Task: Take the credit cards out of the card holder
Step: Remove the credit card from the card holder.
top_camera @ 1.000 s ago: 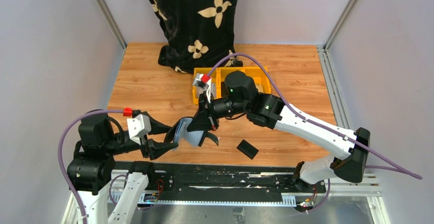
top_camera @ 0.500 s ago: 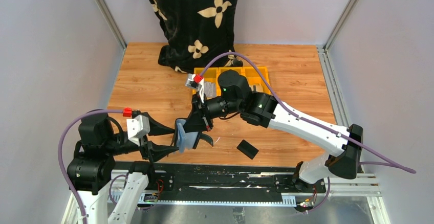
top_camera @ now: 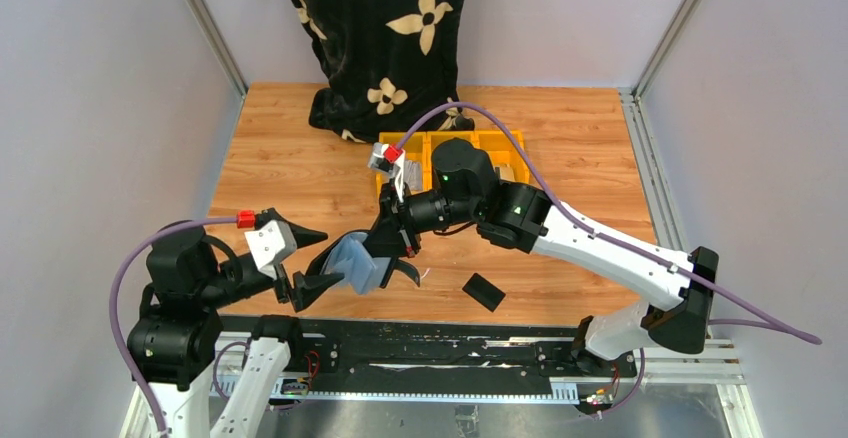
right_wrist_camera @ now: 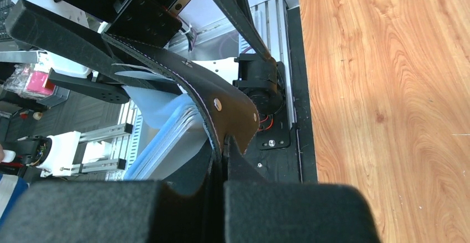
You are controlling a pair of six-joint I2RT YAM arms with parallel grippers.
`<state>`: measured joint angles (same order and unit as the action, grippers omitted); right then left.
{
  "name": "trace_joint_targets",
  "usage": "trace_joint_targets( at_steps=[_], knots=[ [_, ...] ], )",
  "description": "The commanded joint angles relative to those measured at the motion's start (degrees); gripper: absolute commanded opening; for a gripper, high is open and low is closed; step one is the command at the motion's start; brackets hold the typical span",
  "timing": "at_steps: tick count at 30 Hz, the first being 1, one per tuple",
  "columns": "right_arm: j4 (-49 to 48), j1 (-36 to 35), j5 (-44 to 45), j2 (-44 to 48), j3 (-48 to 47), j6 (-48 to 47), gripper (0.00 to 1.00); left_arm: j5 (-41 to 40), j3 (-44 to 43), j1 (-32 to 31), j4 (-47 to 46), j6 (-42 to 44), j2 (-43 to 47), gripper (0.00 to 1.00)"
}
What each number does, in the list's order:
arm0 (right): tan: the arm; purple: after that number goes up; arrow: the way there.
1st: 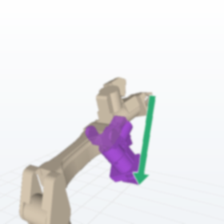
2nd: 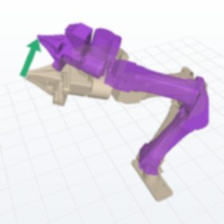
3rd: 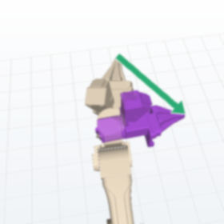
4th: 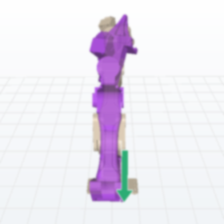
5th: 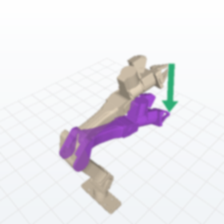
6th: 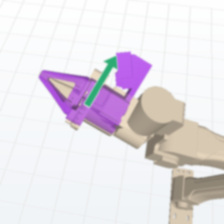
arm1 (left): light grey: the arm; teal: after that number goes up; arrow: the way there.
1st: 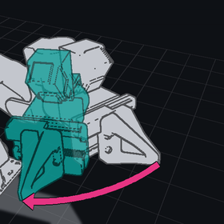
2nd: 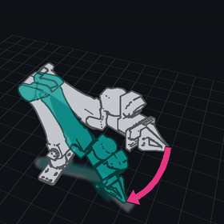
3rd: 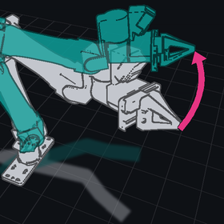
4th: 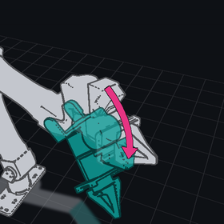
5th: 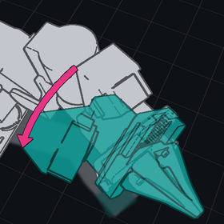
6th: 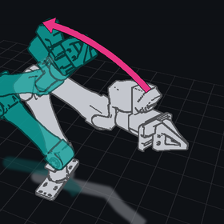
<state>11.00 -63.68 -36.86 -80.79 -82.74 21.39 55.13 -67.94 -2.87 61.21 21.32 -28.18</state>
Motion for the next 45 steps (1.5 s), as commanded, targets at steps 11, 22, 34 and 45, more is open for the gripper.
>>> trace_joint_targets(
  at_steps=[11, 22, 34, 45],
  knots=[
    [6.8, -5.6, 21.8, 0.8, -5.6, 0.3, 0.00, 7.4, 1.7, -0.3, -1.5, 0.1, 4.1, 0.96],
    [8.9, -12.6, 39.3, -3.7, -11.6, 0.6, 0.00, -0.7, 4.7, -0.3, -4.2, 5.6, 8.1, 1.00],
    [9.6, -14.4, 43.5, -5.0, -14.1, 1.0, 0.00, -4.4, 6.6, -0.3, -10.4, 1.6, 9.8, 0.96],
    [9.7, -16.2, 45.8, -5.1, -14.5, 1.1, 0.00, -8.5, 6.8, -0.3, -16.7, -3.8, 9.8, 0.88]
  ],
)
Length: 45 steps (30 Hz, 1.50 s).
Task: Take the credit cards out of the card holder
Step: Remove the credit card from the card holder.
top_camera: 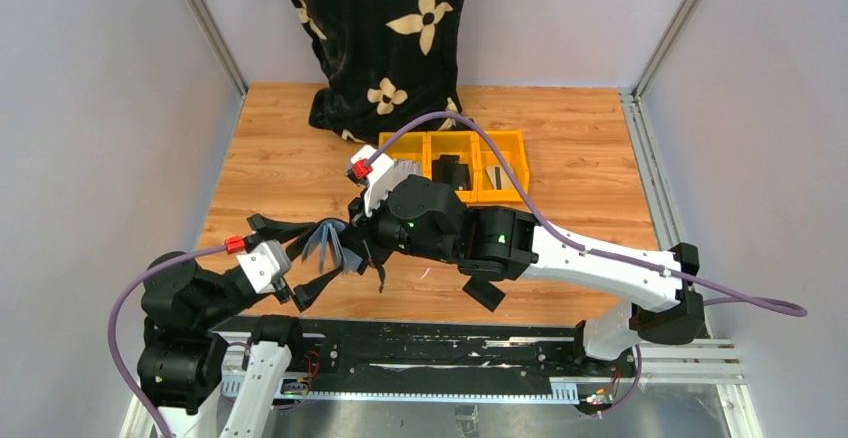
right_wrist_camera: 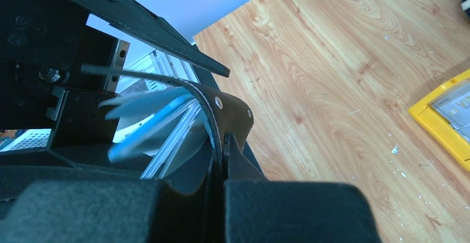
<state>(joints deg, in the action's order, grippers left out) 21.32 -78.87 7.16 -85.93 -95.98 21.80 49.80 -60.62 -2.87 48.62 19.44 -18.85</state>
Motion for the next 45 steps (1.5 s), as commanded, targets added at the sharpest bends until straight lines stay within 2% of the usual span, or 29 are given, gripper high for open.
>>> trace_joint_targets(
  at_steps=[1, 6, 12, 22, 27, 29, 35, 38, 45],
  knots=[
    [-0.6, -1.0, 1.7, 0.2, -1.2, 0.5, 0.00, -3.3, -0.6, -0.3, -4.1, -1.7, 0.5, 0.87],
    [-0.8, -1.0, 1.7, 1.4, -0.4, -0.2, 0.00, -4.1, -0.5, -0.3, -4.2, -0.5, 1.5, 0.85],
    [-5.3, -0.9, -0.1, 5.5, 5.2, -2.5, 0.00, -3.0, -1.1, -0.3, -1.4, 3.3, 1.5, 0.83],
    [-12.5, 0.1, -16.4, 10.1, 11.4, -6.4, 0.00, 6.1, -4.7, -0.3, 1.5, 2.0, -1.0, 0.86],
    [-14.4, 1.1, -20.2, 11.6, 13.2, -6.8, 0.00, 9.1, -6.1, -0.3, 1.7, -1.1, -2.3, 0.85],
    [-14.8, 1.6, -20.8, 12.4, 14.3, -6.7, 0.00, 8.9, -6.3, -0.3, 2.1, -1.1, -2.4, 0.81],
    [-15.2, 2.8, -21.0, 14.4, 16.6, -6.7, 0.00, 5.9, -6.7, -0.3, 2.1, 0.2, -2.0, 0.57],
    [-15.2, 3.0, -21.0, 15.1, 17.1, -6.9, 0.00, 3.7, -6.8, -0.3, 2.2, 0.8, -1.9, 0.52],
    [-14.6, 3.1, -22.9, 15.2, 17.1, -7.5, 0.00, -0.5, -7.0, -0.3, 2.0, 1.2, -1.4, 0.45]
  ],
)
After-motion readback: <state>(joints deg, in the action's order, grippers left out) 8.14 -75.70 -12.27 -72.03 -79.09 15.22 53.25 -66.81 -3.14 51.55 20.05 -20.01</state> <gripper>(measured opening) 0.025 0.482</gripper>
